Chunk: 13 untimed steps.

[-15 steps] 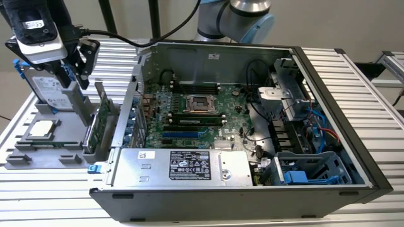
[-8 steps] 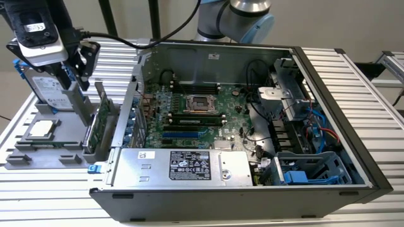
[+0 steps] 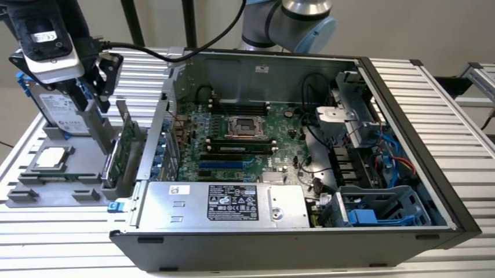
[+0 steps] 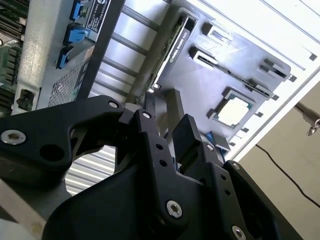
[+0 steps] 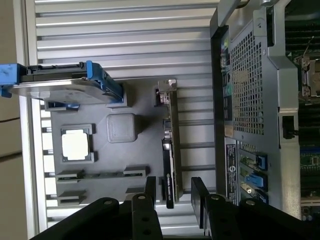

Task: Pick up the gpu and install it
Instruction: 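Pick up the gpu and move the gpu toward the slot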

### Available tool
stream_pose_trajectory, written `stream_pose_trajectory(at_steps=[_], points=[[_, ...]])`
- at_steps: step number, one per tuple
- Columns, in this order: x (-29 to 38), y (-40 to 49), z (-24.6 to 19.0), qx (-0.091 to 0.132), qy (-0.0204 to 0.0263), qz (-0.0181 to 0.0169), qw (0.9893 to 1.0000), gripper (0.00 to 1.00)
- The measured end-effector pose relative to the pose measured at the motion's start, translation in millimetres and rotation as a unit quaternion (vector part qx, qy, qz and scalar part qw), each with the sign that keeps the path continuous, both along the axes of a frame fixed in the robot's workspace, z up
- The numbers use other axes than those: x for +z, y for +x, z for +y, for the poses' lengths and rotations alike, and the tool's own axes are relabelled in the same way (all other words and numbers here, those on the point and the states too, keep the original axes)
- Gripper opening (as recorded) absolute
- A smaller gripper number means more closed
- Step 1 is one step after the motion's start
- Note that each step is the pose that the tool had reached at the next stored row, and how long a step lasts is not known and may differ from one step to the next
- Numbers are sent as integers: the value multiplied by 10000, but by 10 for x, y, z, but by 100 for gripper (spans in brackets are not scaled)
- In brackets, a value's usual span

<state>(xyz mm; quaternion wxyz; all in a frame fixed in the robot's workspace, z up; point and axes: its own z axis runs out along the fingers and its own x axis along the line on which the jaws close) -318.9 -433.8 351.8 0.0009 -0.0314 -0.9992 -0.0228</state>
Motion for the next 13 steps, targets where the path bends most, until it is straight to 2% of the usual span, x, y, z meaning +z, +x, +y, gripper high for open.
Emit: stream_pose_trajectory(at_steps=[6, 13], points=[[-8, 0, 0, 0, 2, -2, 10000, 100], [-79, 0, -10, -30, 0, -1, 10000, 100]])
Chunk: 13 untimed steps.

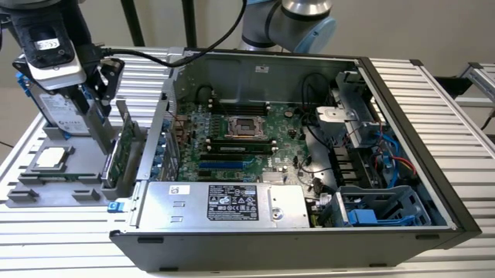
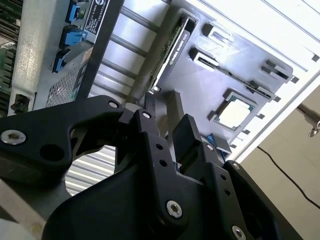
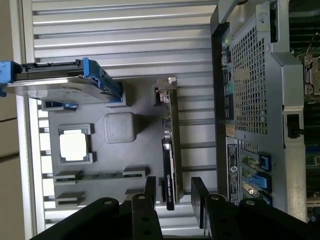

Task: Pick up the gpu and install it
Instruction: 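Pick up the gpu and move the gpu toward the slot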

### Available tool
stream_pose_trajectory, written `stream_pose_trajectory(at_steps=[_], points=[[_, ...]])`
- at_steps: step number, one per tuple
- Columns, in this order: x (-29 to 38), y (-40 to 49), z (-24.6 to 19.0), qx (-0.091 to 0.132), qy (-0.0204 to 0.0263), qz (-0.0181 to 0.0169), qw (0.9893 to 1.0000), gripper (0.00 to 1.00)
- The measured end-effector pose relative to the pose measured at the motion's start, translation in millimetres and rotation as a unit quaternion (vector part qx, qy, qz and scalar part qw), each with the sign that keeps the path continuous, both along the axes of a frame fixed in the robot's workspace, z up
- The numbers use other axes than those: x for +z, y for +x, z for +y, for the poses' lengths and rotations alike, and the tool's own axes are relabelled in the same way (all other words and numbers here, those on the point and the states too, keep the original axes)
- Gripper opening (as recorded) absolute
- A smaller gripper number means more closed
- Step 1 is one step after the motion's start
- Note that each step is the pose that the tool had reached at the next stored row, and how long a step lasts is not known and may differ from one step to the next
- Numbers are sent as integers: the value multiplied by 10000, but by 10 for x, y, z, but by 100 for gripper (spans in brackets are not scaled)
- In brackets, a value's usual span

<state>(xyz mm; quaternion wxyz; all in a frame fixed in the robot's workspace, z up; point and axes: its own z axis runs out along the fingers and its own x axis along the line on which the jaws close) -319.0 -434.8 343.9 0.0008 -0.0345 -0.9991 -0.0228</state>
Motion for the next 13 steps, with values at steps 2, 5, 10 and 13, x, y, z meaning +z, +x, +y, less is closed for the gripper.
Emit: stream_pose_trajectory(at_steps=[2, 5, 10, 13], points=[[-19, 0, -1, -10, 0, 0, 10000, 100], [-47, 0, -2, -11, 0, 0, 10000, 100], [-95, 6, -4, -11, 0, 0, 10000, 100], [-120, 9, -4, -11, 0, 0, 10000, 100]])
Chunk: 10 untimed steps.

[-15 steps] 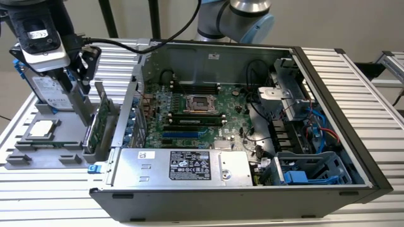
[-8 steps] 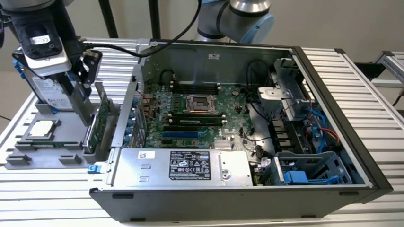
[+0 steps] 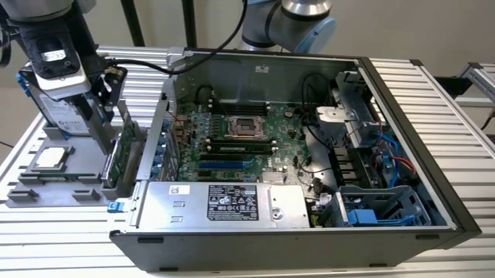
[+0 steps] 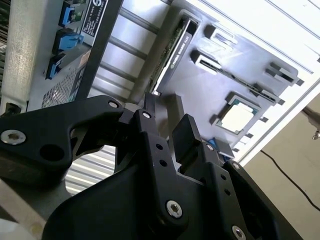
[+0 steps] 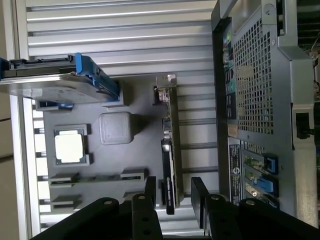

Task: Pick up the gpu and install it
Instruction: 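Pick up the gpu and move the gpu toward the slot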

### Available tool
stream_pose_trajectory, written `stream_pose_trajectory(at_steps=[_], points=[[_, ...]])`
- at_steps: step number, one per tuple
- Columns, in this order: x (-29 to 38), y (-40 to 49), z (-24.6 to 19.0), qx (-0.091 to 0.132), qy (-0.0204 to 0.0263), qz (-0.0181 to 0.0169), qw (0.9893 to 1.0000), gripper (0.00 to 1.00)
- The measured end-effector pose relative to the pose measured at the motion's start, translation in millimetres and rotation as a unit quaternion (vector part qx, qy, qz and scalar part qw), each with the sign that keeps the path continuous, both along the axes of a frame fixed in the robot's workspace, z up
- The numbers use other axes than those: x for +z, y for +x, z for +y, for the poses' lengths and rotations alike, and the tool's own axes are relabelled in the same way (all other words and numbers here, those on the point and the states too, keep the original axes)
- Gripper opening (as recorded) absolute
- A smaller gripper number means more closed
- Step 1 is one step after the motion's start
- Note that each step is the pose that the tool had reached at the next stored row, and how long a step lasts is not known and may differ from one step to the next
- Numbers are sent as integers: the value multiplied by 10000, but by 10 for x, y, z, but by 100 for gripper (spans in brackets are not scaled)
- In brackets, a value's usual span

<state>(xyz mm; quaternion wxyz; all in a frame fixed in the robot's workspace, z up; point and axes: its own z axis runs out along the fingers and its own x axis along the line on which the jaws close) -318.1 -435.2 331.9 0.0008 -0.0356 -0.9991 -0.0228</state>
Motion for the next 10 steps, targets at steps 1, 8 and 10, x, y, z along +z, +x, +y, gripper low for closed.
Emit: stream_pose_trajectory(at_steps=[1, 8, 10], points=[[-8, 1, 0, 0, 0, 0, 10000, 100], [-54, 5, 0, 0, 0, -2, 10000, 100], [-67, 7, 0, 0, 0, -2, 10000, 100]])
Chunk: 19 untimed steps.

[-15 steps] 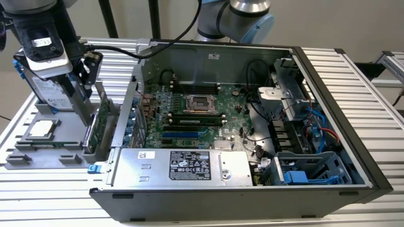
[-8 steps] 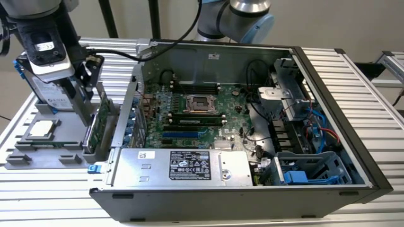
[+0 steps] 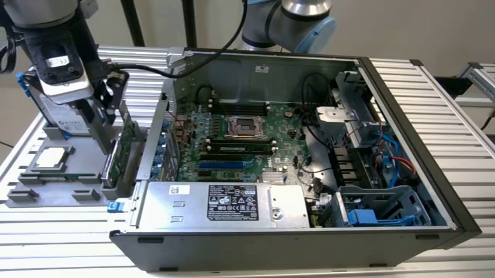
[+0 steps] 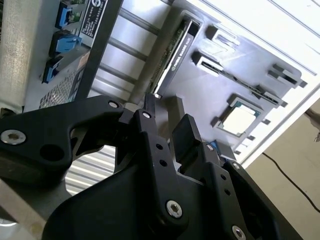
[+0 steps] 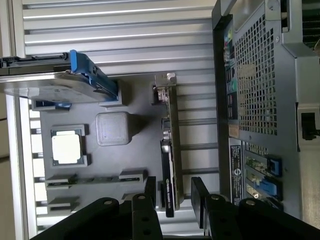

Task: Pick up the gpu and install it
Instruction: 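Pick up the gpu and move the gpu toward the slot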

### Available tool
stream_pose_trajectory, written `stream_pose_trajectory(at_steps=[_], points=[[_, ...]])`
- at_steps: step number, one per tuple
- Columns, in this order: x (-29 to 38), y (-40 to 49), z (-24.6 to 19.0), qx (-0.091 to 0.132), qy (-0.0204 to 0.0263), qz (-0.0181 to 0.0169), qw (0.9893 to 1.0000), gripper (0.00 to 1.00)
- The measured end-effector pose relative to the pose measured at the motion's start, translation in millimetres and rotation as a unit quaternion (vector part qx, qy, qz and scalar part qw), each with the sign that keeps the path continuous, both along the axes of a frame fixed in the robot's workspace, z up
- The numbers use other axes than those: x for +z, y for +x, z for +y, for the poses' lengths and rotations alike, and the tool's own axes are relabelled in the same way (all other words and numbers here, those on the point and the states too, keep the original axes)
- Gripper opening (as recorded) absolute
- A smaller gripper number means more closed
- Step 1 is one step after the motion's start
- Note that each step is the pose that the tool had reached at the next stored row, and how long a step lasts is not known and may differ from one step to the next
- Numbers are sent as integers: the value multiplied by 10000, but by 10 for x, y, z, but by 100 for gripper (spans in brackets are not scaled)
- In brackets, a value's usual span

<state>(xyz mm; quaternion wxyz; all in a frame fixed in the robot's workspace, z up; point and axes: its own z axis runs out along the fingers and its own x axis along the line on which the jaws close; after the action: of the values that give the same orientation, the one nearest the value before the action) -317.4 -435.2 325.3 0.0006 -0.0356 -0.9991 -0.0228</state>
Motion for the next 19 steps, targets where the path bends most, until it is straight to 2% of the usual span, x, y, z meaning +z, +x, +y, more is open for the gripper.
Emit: stream_pose_trajectory(at_steps=[19], points=[[-109, 5, 0, 2, 0, -16, 10000, 100]])
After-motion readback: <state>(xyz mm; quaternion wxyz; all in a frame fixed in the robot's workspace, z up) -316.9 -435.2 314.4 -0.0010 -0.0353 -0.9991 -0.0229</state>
